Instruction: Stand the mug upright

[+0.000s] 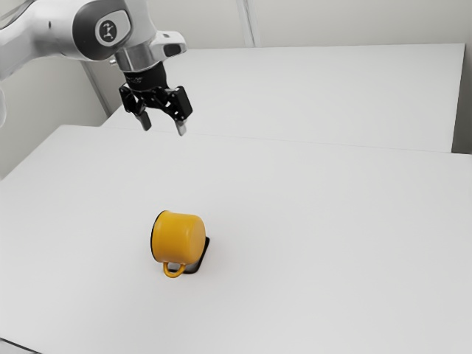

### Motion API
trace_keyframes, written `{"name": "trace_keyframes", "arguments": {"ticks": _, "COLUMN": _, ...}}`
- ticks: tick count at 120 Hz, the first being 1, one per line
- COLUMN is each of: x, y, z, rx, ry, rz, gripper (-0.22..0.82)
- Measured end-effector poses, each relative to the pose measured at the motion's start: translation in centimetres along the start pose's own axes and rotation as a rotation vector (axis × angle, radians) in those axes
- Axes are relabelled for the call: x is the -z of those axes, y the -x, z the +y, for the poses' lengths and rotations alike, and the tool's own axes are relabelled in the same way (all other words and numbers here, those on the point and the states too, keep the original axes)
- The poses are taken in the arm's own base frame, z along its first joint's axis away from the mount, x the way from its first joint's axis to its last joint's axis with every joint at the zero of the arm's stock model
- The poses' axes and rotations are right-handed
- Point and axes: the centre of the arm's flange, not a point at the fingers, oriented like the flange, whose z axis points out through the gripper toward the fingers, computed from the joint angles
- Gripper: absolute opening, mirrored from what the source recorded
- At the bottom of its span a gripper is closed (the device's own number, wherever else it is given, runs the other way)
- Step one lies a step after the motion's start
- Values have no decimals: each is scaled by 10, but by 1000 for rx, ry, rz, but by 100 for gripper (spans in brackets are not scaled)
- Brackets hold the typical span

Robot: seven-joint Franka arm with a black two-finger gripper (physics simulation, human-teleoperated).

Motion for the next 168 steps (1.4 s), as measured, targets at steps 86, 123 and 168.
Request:
{"name": "trace_keyframes", "arguments": {"ticks": 86, "x": -66, "y": 25, "z": -68, "rx": 128, "ry": 101, "rz": -117, "gripper": 60}}
{"name": "trace_keyframes", "arguments": {"ticks": 123, "x": -133, "y": 30, "z": -99, "rx": 157, "ry": 206, "rz": -111, "gripper": 60}}
{"name": "trace_keyframes", "arguments": {"ticks": 168, "x": -193, "y": 36, "z": -110, "rx": 171, "ry": 306, "rz": -67, "gripper": 60}}
